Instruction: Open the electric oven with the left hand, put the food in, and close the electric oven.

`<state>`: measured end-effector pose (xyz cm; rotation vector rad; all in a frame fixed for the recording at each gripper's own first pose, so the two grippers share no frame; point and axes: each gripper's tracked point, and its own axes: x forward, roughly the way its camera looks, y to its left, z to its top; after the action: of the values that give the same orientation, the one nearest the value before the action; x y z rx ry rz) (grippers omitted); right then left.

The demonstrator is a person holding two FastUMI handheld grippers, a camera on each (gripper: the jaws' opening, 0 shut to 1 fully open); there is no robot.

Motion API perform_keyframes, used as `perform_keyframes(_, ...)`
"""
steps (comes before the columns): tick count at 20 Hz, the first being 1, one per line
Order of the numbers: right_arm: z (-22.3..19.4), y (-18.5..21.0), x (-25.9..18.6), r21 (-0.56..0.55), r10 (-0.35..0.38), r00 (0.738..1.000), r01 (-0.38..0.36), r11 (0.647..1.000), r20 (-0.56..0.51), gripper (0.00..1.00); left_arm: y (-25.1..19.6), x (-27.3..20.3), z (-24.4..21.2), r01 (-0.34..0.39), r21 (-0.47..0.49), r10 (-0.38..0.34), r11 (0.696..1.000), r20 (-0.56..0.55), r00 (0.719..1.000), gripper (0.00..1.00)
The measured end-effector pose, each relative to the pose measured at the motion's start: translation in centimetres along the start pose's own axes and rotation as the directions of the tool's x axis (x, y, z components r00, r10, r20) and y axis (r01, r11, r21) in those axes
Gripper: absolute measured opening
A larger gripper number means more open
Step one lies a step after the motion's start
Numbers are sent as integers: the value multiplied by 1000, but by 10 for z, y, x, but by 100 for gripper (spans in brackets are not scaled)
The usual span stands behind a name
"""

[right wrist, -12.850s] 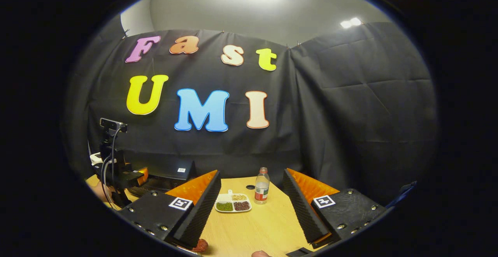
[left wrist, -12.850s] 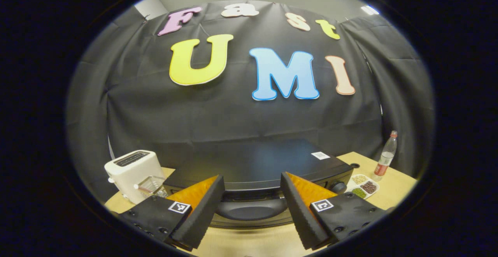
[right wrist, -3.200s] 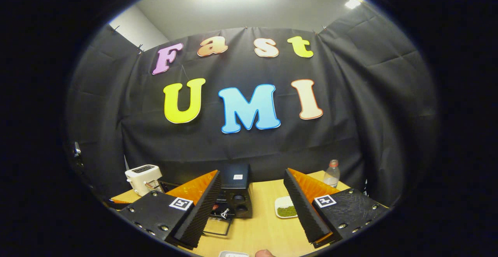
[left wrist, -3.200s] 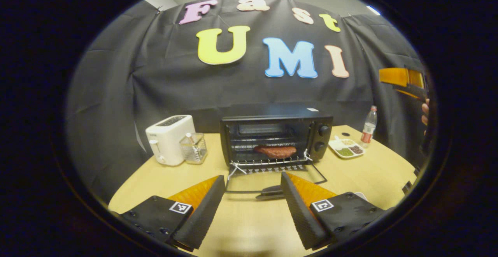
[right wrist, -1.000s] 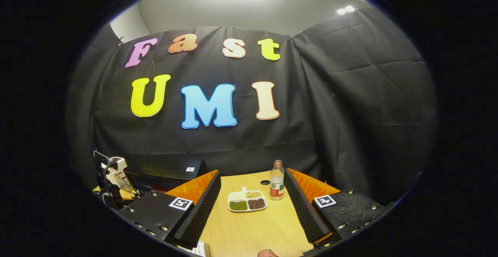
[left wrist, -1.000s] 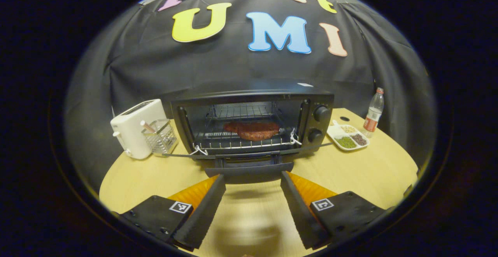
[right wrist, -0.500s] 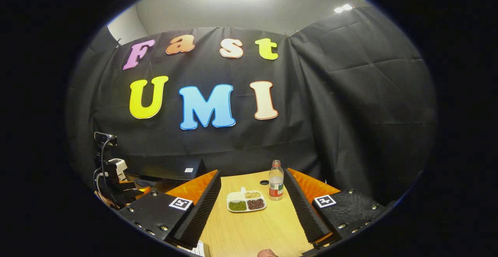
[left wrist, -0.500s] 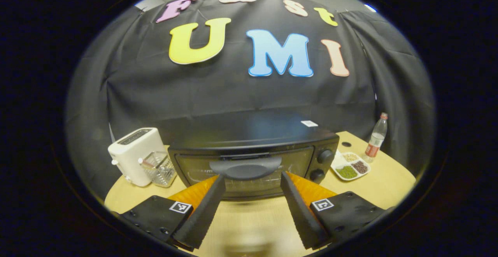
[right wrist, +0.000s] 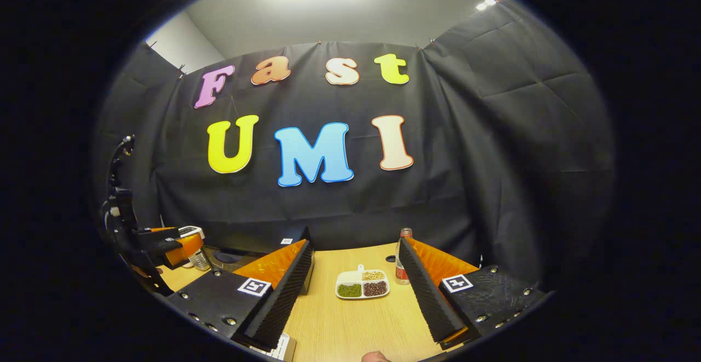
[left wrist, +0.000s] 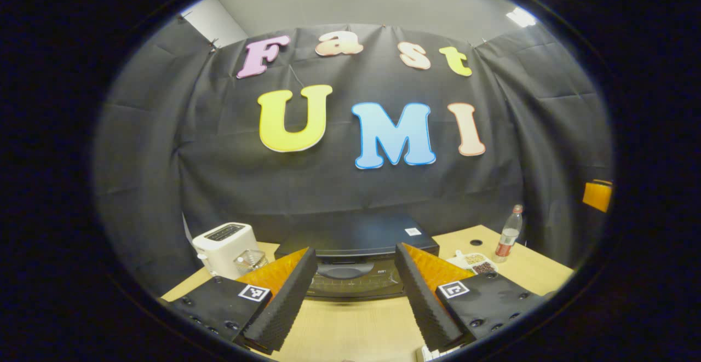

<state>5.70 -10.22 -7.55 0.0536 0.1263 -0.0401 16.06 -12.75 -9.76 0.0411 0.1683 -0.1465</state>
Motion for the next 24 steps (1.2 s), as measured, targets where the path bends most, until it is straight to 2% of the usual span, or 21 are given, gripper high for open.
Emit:
perform_keyframes(4,-2,1,-7,4,80,997,-80,997,1,98,3,-55,30,-69,7,69,998,56,996,99)
perform_keyframes(8,5,6,-17,2,110,994,-110,994,20,98,10,-99,45,-96,43,92,994,94,991,100)
perform_keyframes(17,9,28,-47,-47,86,995,-84,995,44,98,56,-152,35,-107,16,105,994,102,989,100)
perform_keyframes(22,10,45,-62,-66,76,996,-73,995,50,98,84,-163,30,-113,13,111,994,107,988,100)
perform_keyframes(24,9,50,-65,-67,77,996,-74,995,47,98,89,-164,33,-111,2,110,994,116,987,97)
